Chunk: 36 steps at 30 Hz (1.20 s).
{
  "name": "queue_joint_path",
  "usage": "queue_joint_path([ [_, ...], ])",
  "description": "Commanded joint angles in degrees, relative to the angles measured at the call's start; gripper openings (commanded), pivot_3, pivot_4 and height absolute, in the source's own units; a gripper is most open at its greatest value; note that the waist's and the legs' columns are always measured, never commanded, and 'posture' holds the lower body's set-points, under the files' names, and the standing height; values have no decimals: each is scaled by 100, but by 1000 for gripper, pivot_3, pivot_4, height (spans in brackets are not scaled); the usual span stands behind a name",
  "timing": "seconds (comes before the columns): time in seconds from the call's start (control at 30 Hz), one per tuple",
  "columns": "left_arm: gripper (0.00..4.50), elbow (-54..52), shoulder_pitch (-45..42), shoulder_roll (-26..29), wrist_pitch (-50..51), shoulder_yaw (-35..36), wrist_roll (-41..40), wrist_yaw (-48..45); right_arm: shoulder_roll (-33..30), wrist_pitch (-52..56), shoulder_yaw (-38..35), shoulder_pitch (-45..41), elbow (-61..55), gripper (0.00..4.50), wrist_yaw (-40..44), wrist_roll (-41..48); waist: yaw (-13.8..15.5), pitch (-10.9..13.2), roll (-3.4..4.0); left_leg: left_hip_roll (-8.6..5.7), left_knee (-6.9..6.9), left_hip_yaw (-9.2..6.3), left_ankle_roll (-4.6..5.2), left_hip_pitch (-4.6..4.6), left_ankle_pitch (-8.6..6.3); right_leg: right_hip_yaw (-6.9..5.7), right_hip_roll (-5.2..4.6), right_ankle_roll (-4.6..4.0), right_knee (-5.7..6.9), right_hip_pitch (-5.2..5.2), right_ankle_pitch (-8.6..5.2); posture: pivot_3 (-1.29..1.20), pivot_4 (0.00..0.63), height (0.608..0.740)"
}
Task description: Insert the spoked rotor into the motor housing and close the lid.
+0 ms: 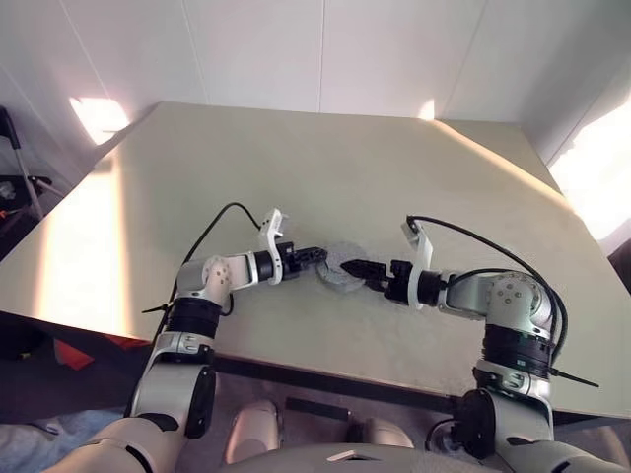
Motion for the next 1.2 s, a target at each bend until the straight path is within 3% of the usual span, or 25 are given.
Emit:
queue_joint_path([
  [0.03, 0, 90, 46, -20, 56, -96, 105, 116, 201, -113, -81, -304, 91, 4485, -123, -6, 5, 0, 0, 0, 0, 0, 0, -6, 0, -1, 0, 0, 0, -5, 0, 0, 0, 740],
  [0.23, 0, 68, 70, -20, 28, -95, 115, 158, 433, -458, -95, -459, 351, 4485, -416, -264, -19, 0, -1, 0, -4, 0, -13, -5, 7, 0, 0, 2, 2, -10, 0, 0, 0, 740],
  [0.33, 0, 57, 78, -18, 20, -88, 108, 180, 427, -624, -93, -449, 468, 3952, -569, -423, -17, 0, -2, 0, -20, 0, -39, 19, 23, 0, 0, 34, 1, 2, -17, 0, 0, 740],
  [0.5, 0, 46, 94, -22, 1, -85, 111, 209, 382, -666, -147, -502, 517, 2251, -590, -395, -2, 0, 2, 0, -40, 0, -68, 47, 41, 1, 0, 37, -5, 18, -20, 0, 0, 740],
  [0.77, 0, 63, 123, -36, -195, -60, 150, 218, 411, -699, -290, -618, 521, 2081, -627, -298, 20, 0, 0, -2, -52, 0, -69, 62, 42, 1, 0, 38, -17, 36, -20, 0, 0, 740],
  [0.93, 0, 47, 154, -111, -623, 326, -11, 273, 591, -1016, -1112, -1144, 1022, 2081, -1089, -185, -6, 3, -1, -2, -55, 1, -71, 56, 43, 1, 0, 38, -16, 24, -20, 0, 0, 740],
  [1.07, 0, 418, -59, -348, -1473, 1206, -246, 870, 704, -1394, -1849, -1753, 1501, 2081, -1558, 78, -6, 7, -4, -2, -52, 1, -86, -38, 54, 0, 1, 33, -10, -56, -8, 0, 0, 740],
  [1.1, 0, 484, -110, -394, -1573, 1403, -354, 962, 743, -1480, -2028, -1924, 1636, 2081, -1684, 167, -12, 8, -6, -3, -46, 1, -84, -57, 53, 0, 1, -9, -5, -77, 33, 0, 0, 740],
  [1.2, 0, 542, -163, -466, -1661, 1655, -534, 960, 899, -1669, -2320, -2367, 1889, 2081, -1968, 401, -22, 8, -6, 2, -46, 1, -74, -126, 51, -4, 9, 3, 15, -160, 52, 0, 0, 740],
])
